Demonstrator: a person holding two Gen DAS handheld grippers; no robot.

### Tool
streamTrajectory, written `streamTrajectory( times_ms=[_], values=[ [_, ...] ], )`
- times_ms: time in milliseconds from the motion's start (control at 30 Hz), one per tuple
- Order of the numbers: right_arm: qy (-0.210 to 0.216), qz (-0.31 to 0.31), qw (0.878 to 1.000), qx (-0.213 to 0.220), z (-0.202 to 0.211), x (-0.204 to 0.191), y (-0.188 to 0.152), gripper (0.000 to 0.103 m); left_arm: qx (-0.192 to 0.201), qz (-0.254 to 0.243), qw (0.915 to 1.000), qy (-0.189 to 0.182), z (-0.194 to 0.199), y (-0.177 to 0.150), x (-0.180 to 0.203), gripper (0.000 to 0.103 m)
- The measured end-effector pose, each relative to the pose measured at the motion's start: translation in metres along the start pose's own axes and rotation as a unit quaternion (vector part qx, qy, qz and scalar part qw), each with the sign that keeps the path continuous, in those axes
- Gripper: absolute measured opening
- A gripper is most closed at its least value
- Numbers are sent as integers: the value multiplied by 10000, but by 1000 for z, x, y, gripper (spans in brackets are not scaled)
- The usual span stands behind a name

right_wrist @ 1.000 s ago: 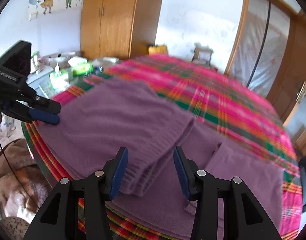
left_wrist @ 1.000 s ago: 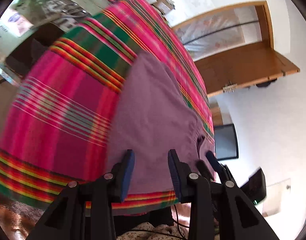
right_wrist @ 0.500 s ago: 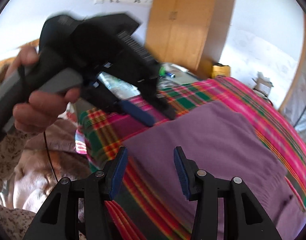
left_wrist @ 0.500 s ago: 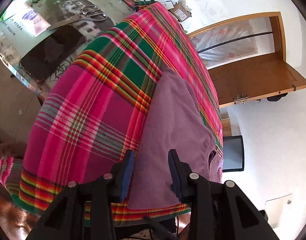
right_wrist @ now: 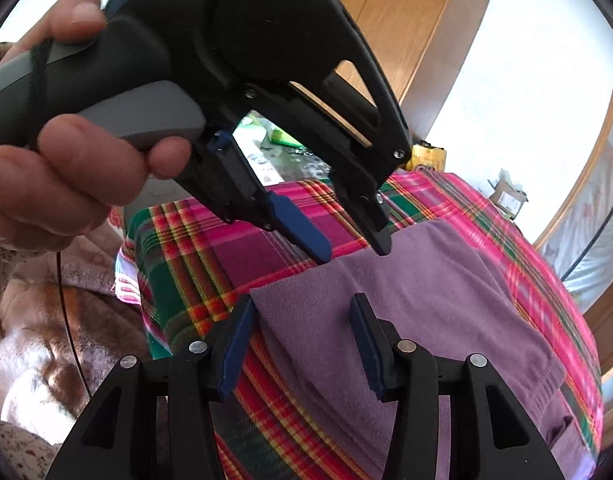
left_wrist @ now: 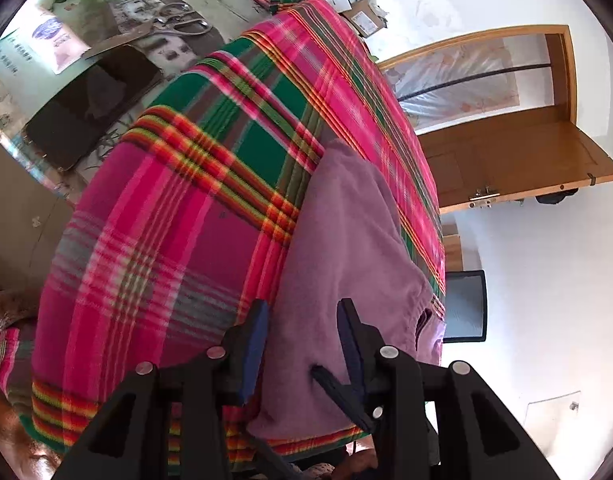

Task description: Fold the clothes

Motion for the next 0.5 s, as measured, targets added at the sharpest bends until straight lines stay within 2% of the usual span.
streamTrajectory(
  times_ms=[67,100,167,300,500],
  values=[
    [24,-113,9999,-14,0,2,-1,47,-38,-26,10000,29,-4,4,1,36],
    [2,-155,9999,-16,-1,3,-2,34,-58,-43,10000,50,-6,6,2,36],
    [-96,-207,9997,-17,-1,7,-4,26,-95,-56,9999,53,-10,10,3,36],
    [-34,-327,9995,40,3,13,-4,19,-165,-23,9998,-64,-14,16,5,36],
    [7,-435,9989,172,9,18,-3,16,-243,44,9995,-203,-19,26,7,36]
  ],
)
Point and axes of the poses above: each gripper's, at about its wrist camera, not at the fingertips, and z roughly against the way its jaws point, x to its right, y to its top, the point moved 9 cm from there along -z, roughly the way its jaws point, and after that the axes turned 12 degrees about -x, right-handed, at the moved point
